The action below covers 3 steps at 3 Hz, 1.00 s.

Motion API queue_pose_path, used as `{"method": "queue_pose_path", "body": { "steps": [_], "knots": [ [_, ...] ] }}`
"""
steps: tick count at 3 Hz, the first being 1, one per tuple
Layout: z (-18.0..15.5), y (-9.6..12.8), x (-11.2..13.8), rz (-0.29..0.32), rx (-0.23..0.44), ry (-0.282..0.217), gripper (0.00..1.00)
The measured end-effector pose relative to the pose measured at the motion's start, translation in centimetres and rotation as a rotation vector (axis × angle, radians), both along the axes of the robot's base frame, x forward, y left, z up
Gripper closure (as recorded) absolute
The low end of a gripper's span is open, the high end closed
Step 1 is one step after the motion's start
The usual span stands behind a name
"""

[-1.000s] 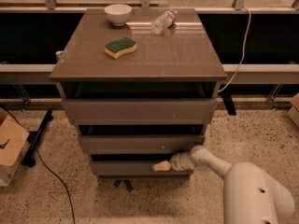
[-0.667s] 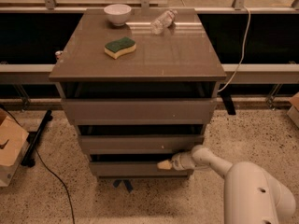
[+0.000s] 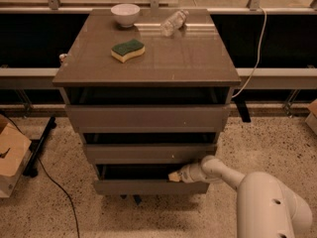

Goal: Open bottom drawer

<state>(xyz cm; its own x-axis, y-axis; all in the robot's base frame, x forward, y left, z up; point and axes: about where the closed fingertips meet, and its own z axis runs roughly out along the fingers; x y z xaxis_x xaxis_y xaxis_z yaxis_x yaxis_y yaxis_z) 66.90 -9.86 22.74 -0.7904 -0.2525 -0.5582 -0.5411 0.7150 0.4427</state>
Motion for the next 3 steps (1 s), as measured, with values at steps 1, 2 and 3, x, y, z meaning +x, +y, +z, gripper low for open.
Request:
{"method": "queue_pose_path", "body": {
  "steps": [1, 2, 3],
  "knots": [
    [0.1, 0.2, -2.8, 0.018, -0.018, 0.046, 0.54],
    [-1.1, 2.4, -7.0, 0.069, -0.006, 0.111, 0.3],
    [-1.2, 2.6, -7.1, 0.071, -0.005, 0.113, 0.08]
  ]
}}
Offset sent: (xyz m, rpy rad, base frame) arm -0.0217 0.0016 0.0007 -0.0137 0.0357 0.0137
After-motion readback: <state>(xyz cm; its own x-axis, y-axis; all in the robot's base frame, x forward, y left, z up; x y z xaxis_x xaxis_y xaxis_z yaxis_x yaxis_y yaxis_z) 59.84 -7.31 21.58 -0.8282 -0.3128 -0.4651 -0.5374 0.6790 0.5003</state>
